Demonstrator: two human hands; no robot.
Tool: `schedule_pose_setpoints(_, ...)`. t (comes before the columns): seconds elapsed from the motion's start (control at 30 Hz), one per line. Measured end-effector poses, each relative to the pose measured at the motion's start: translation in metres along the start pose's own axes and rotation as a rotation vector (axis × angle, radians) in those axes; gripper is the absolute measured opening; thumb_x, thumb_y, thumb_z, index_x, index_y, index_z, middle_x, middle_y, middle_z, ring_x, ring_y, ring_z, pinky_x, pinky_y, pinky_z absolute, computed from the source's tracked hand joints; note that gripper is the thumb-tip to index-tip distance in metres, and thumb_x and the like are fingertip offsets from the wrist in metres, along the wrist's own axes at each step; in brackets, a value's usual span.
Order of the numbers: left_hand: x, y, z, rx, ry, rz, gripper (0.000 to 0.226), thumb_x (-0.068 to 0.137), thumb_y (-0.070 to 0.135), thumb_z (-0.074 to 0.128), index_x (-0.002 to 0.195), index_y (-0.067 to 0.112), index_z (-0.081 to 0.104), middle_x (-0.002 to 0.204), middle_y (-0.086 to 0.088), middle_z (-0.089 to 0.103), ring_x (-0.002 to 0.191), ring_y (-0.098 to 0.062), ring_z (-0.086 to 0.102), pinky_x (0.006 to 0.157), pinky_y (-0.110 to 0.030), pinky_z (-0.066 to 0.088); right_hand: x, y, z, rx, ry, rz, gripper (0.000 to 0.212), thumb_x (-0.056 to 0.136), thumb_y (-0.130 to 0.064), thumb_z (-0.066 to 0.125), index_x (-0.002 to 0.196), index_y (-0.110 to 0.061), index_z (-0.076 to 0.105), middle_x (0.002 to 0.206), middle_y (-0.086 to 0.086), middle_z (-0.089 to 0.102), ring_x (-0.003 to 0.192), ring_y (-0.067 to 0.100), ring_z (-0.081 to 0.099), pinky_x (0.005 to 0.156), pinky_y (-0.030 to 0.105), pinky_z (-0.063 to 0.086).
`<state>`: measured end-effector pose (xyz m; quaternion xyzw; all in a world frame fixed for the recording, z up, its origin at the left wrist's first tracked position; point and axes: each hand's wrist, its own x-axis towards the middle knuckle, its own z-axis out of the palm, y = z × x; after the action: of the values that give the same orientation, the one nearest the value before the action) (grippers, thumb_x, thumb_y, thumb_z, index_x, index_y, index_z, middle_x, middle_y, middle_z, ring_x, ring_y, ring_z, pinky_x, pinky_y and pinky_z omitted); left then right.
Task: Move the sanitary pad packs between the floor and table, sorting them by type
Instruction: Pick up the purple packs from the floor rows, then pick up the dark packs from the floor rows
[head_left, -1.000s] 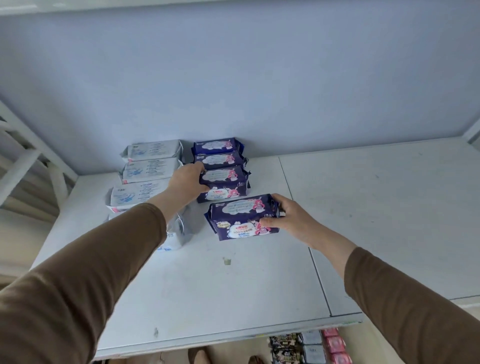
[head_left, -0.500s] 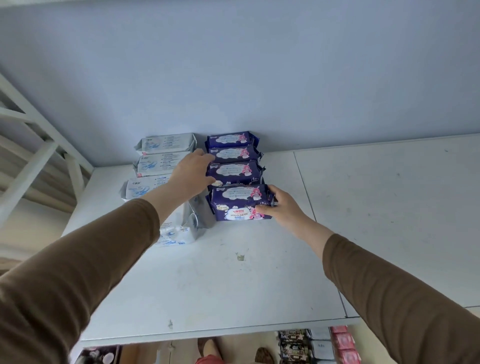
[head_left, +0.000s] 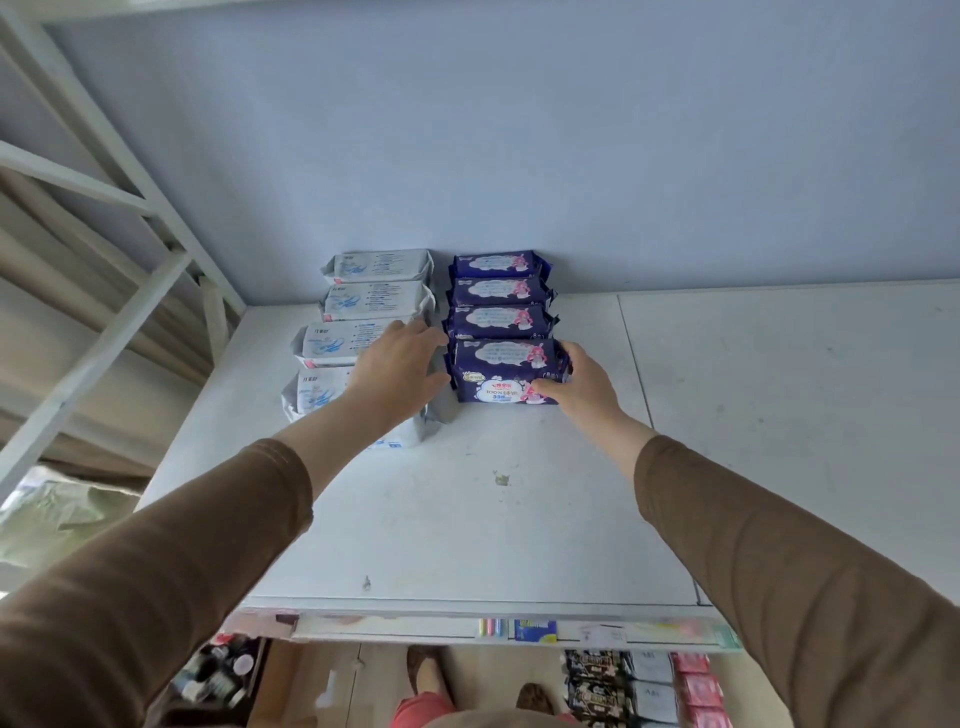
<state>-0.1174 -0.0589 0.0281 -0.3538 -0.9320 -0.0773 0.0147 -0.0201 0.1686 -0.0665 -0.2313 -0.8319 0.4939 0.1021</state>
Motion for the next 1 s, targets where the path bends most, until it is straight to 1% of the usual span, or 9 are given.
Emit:
schedule_pose_setpoints(0.07,-0.013,0.004,0.0,-0.012,0.009,-0.002,0.042,0.09,0.029,0.062,0.131,0.021,0.056,0.118,0.001,0.06,0.111,-0.022,0.049,0.086,-0.038,0.048,-0.009,-0.004,-0.003,-0.019,0.06,0.006,0.064,0.08,-0.025,0.078,0.135,-0.016,0.046,0.117,-0.007,0.056,0.103,0.009,0.053,0.073,0.01,0.036)
schedule_pose_setpoints(0.1,-0.019,0.007,0.0,-0.016,0.01,-0.001,0.042,0.09,0.029,0.062,0.131,0.02,0.056,0.118,0.001,0.06,0.111,-0.022,0.049,0.086,-0.037,0.048,-0.015,-0.007,-0.005,-0.041,0.086,-0.002,0.069,0.081,-0.026,0.078,0.139,-0.015,0.044,0.126,-0.002,0.056,0.11,0.012,0.052,0.08,0.012,0.037)
schedule_pose_setpoints(0.2,-0.04,0.015,0.0,-0.032,-0.002,0.0,0.044,0.089,0.03,0.063,0.131,0.02,0.055,0.121,0.001,0.057,0.115,-0.023,0.047,0.086,-0.038,0.047,-0.042,-0.019,-0.013,-0.152,0.136,-0.049,0.074,0.084,-0.029,0.075,0.146,-0.015,0.038,0.142,0.008,0.048,0.132,0.024,0.042,0.096,0.027,0.033)
schedule_pose_setpoints(0.27,-0.057,0.019,0.001,-0.047,-0.006,0.005,0.044,0.089,0.031,0.064,0.131,0.021,0.054,0.123,0.001,0.055,0.12,-0.023,0.045,0.088,-0.039,0.048,-0.068,-0.029,-0.018,-0.214,0.157,-0.106,0.066,0.086,-0.029,0.072,0.144,-0.018,0.042,0.139,0.008,0.049,0.131,0.027,0.04,0.094,0.029,0.033)
schedule_pose_setpoints(0.37,-0.087,0.025,0.006,-0.048,-0.01,0.039,0.043,0.089,0.033,0.065,0.129,0.021,0.055,0.12,0.002,0.057,0.115,-0.022,0.047,0.085,-0.038,0.049,-0.116,-0.037,-0.02,-0.322,0.112,-0.148,0.056,0.089,-0.025,0.067,0.142,-0.02,0.046,0.139,0.004,0.048,0.131,0.025,0.038,0.095,0.031,0.038)
schedule_pose_setpoints(0.6,-0.192,0.039,0.027,-0.13,-0.018,0.096,0.045,0.09,0.035,0.064,0.133,0.022,0.054,0.127,0.004,0.055,0.118,-0.02,0.047,0.089,-0.04,0.049,-0.248,-0.025,-0.008,-0.394,0.086,-0.114,0.046,0.09,-0.026,0.066,0.134,-0.021,0.053,0.138,-0.004,0.049,0.13,0.016,0.038,0.094,0.022,0.032)
schedule_pose_setpoints(0.7,-0.247,0.051,0.047,-0.162,-0.037,0.109,0.044,0.09,0.034,0.064,0.131,0.023,0.055,0.126,0.005,0.055,0.116,-0.019,0.047,0.083,-0.038,0.05,-0.308,-0.006,0.005,-0.393,0.069,-0.086,0.043,0.09,-0.026,0.066,0.131,-0.022,0.055,0.137,-0.006,0.05,0.129,0.015,0.038,0.093,0.022,0.031)
schedule_pose_setpoints(0.83,-0.304,0.07,0.08,-0.196,-0.125,0.116,0.042,0.089,0.031,0.064,0.129,0.021,0.056,0.124,0.001,0.057,0.115,-0.022,0.048,0.084,-0.041,0.05,-0.373,0.029,0.012,-0.424,0.044,-0.012,0.041,0.09,-0.026,0.067,0.13,-0.02,0.057,0.135,-0.003,0.052,0.128,0.018,0.04,0.095,0.027,0.033)
schedule_pose_setpoints(1.0,-0.361,0.094,0.14,-0.184,-0.259,0.12,0.043,0.088,0.032,0.065,0.129,0.019,0.058,0.121,-0.002,0.059,0.114,-0.027,0.051,0.086,-0.043,0.049,-0.437,0.099,0.01,-0.447,-0.062,0.12,0.041,0.09,-0.025,0.067,0.13,-0.021,0.057,0.135,-0.001,0.051,0.129,0.021,0.039,0.093,0.023,0.028)
